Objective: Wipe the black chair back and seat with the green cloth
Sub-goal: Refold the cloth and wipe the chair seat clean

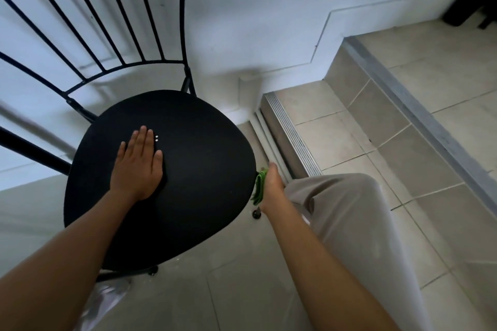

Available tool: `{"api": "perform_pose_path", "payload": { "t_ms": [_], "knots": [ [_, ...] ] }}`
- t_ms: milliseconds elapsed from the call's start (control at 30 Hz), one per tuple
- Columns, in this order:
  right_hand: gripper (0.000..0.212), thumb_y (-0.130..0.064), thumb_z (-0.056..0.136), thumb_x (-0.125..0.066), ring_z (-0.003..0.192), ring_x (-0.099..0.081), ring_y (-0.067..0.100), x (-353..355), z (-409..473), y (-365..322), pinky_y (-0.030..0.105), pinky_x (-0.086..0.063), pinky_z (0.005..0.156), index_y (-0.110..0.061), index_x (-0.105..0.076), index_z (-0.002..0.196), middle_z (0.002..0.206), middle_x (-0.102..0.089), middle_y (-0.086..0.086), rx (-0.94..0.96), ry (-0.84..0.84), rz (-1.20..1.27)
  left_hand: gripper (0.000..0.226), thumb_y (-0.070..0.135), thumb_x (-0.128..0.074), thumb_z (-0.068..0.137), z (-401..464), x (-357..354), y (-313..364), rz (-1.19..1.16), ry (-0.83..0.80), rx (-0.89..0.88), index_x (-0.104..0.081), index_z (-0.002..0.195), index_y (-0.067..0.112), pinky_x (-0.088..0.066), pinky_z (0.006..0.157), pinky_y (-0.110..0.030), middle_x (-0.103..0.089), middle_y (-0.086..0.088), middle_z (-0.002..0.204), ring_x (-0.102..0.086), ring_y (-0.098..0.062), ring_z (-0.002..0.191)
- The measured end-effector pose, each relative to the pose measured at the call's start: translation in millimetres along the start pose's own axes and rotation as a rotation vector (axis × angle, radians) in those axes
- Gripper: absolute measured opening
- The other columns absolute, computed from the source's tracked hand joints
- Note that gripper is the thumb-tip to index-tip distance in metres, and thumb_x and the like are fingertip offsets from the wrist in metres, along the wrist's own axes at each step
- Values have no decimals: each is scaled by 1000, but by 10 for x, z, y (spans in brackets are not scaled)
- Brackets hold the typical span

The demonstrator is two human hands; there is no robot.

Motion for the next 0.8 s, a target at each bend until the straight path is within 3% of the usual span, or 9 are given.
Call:
{"api": "perform_pose_path", "payload": {
  "t_ms": [100,200,300,400,533,700,767,800],
  "knots": [
    [67,-32,95,-43,133,-38,31,-80,-491,-17,39,-35,107,-19,-8,151,155,-21,9,97,56,139,70,42,-10,91,-8,11,7,2,-11,4,-9,151,6,1,120,-39,-6,-9,161,-2,-20,149],
    [61,-24,102,-31,146,-12,22,-189,-863,74,27,-15,114,-14,5,151,160,1,8,475,162,-21,70,42,-10,91,-10,15,8,-2,-14,1,-9,151,7,1,120,-39,-5,-9,162,-1,-20,149],
    [59,-33,99,-24,143,1,16,-248,-1007,281,28,-7,113,-11,-6,150,158,2,9,906,298,-564,70,42,-10,91,-17,20,12,-15,-8,-2,-10,151,6,1,120,-39,-6,-9,161,-2,-20,149],
    [60,-31,89,-31,144,-15,26,-368,-1106,516,43,-11,119,-10,-31,145,154,-28,12,1106,296,-1015,70,42,-10,90,-16,27,19,-8,-8,2,-10,151,6,1,119,-38,-6,-9,161,-2,-20,149],
    [61,-41,86,-36,139,-35,25,-619,-1327,825,42,-13,110,-14,-44,140,149,-39,8,1160,79,-1349,72,42,-9,88,-10,51,-4,-13,-41,-1,-9,152,7,2,119,-36,-4,-8,162,-1,-19,149],
    [66,-47,81,-40,135,-42,25,-1045,-1511,968,42,-17,108,-11,-51,135,144,-47,9,1125,-70,-1400,61,40,-13,96,-124,189,-343,20,-111,-48,-9,153,19,-4,120,-38,-3,-3,162,-2,-18,149],
    [66,-43,83,-38,138,-36,25,-1176,-1613,984,42,-10,113,-9,-45,139,148,-41,11,1102,-115,-1349,54,34,-20,102,-220,238,-522,16,-129,26,-10,153,19,-4,120,-37,-2,-3,162,-2,-18,149],
    [65,-39,89,-35,144,-24,24,-1232,-1663,948,41,-2,117,-7,-33,145,155,-27,12,1110,-159,-1315,53,32,-21,102,-281,257,-589,-2,-130,72,-11,153,18,-4,121,-37,-3,-2,162,-1,-17,149]
  ]
}}
Point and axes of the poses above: each hand's wrist, its own z-axis towards the middle knuckle, its own x-axis out of the back of the hand, y = z × x, the point moved 5 cm from there along z, towards the middle knuckle
